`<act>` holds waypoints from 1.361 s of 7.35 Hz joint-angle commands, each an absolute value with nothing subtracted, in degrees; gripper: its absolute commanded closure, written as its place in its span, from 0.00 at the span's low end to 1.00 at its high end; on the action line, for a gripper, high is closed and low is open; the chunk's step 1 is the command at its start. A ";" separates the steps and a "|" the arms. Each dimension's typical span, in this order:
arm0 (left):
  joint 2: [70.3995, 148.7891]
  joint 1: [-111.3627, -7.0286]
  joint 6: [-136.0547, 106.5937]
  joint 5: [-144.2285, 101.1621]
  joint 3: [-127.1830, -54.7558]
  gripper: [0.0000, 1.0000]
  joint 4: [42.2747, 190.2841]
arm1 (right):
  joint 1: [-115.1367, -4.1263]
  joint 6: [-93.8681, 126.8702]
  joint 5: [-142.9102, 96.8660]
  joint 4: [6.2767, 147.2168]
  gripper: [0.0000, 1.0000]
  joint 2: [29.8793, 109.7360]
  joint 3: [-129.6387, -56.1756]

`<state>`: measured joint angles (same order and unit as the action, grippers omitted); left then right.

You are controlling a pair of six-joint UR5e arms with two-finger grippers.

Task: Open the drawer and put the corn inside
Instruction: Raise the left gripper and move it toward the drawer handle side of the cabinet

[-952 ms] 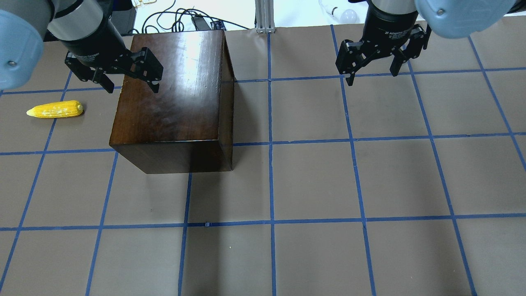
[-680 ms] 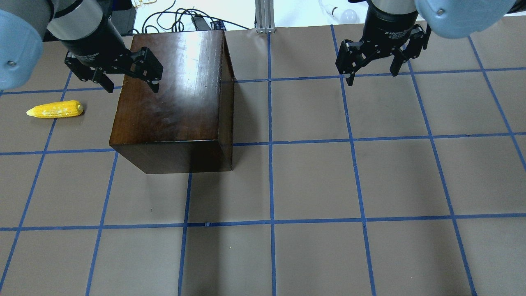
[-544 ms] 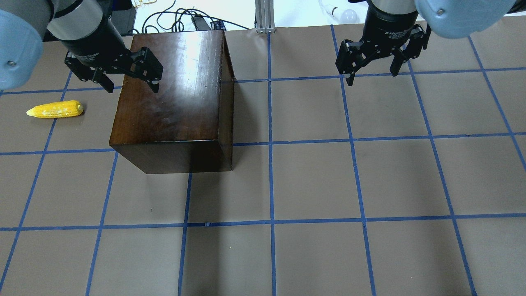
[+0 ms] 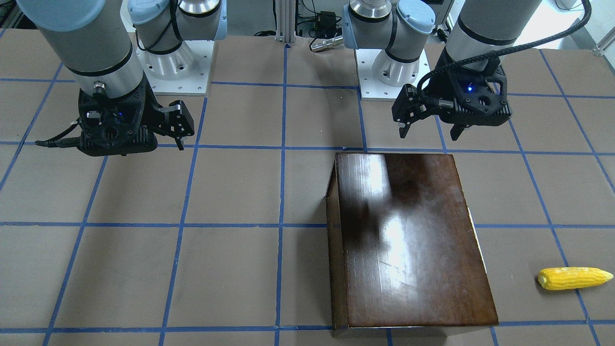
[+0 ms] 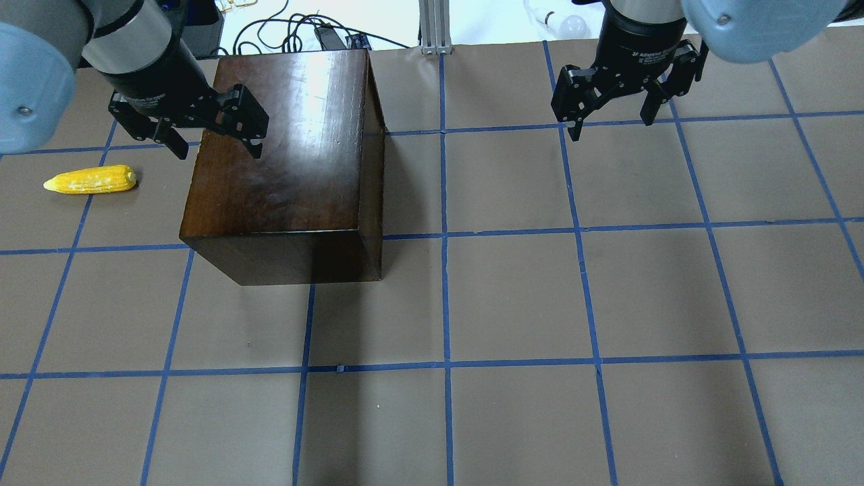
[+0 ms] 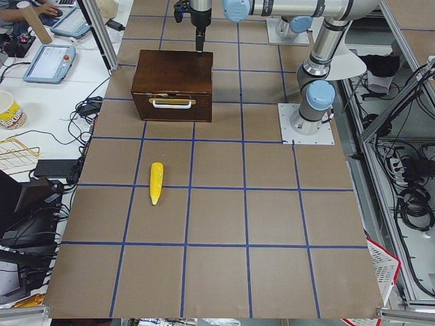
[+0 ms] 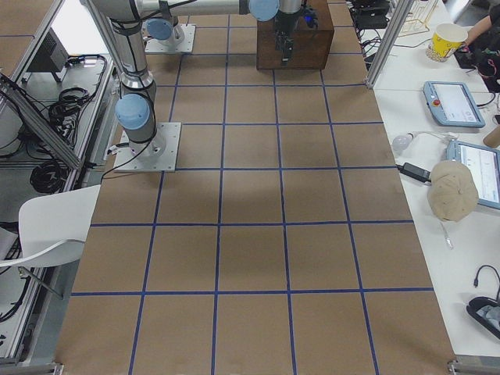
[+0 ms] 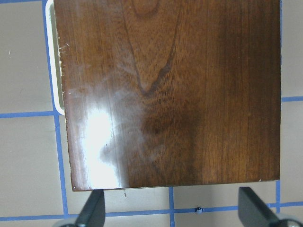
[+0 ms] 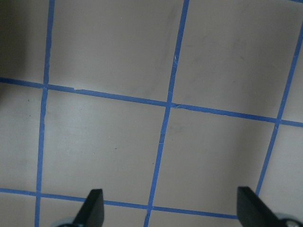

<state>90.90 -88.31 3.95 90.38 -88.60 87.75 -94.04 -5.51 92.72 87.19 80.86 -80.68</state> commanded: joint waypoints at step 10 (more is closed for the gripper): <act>108.87 -67.79 28.60 81.14 -79.20 0.00 85.87 | -94.04 -5.45 92.72 87.19 0.00 80.86 -80.68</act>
